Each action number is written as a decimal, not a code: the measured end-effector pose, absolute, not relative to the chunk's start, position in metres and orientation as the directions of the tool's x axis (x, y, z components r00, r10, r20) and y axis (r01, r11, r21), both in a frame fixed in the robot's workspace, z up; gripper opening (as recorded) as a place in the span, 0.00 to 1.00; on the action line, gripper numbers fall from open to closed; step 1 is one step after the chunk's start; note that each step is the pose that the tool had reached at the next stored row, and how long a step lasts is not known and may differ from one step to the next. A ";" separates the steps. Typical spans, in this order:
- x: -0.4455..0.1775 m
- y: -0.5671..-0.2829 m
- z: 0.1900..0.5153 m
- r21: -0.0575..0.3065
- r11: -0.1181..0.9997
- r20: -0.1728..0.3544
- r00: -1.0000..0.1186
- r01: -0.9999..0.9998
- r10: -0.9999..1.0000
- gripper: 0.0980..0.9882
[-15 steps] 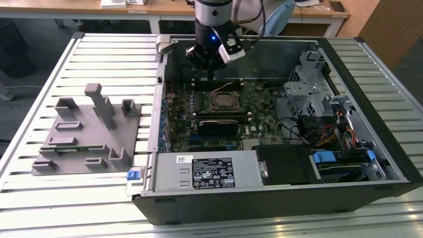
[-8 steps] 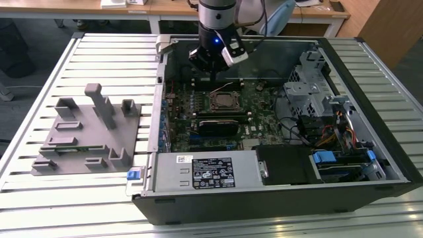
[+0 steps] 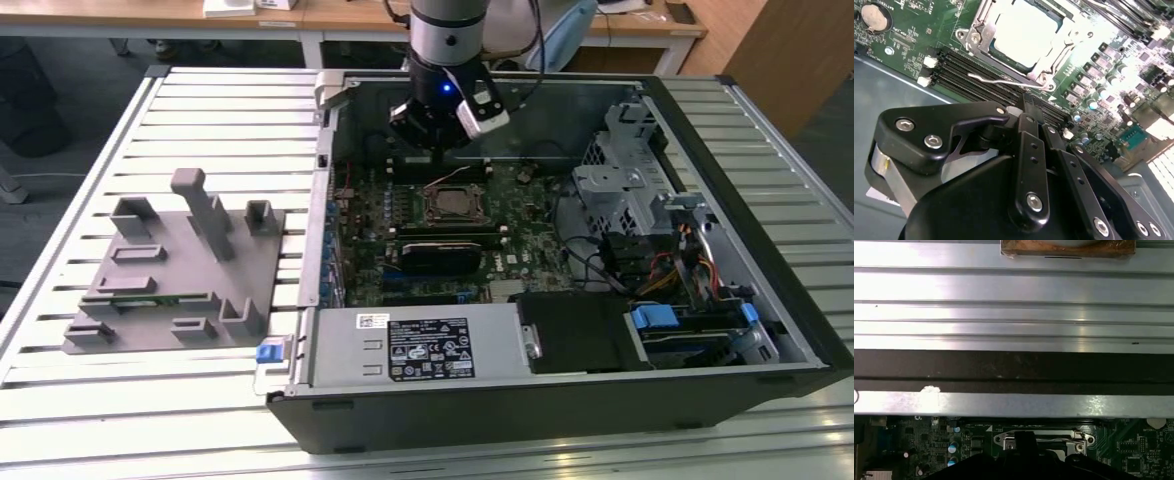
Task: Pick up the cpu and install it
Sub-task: 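Install the first cpu locking lever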
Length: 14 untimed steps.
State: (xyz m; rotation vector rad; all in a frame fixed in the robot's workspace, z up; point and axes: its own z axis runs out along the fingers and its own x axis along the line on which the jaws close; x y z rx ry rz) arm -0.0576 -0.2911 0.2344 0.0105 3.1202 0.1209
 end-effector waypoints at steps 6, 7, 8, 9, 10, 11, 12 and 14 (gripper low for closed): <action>-0.054 -0.291 0.231 0.076 0.997 -0.019 -1.000 0.004 0.006 0.01; -0.053 -0.291 0.230 0.076 0.997 -0.019 -1.000 0.004 0.006 0.01; -0.051 -0.291 0.230 0.076 0.997 -0.019 -1.000 0.004 0.006 0.01; -0.051 -0.290 0.229 0.076 0.997 -0.019 -1.000 0.004 0.005 0.01; -0.050 -0.290 0.229 0.076 0.997 -0.019 -1.000 0.004 0.006 0.01; -0.049 -0.290 0.229 0.076 0.997 -0.019 -1.000 0.004 0.006 0.01; -0.048 -0.290 0.228 0.076 0.997 -0.019 -1.000 0.004 0.006 0.01; -0.046 -0.289 0.228 0.076 0.997 -0.019 -1.000 0.004 0.005 0.01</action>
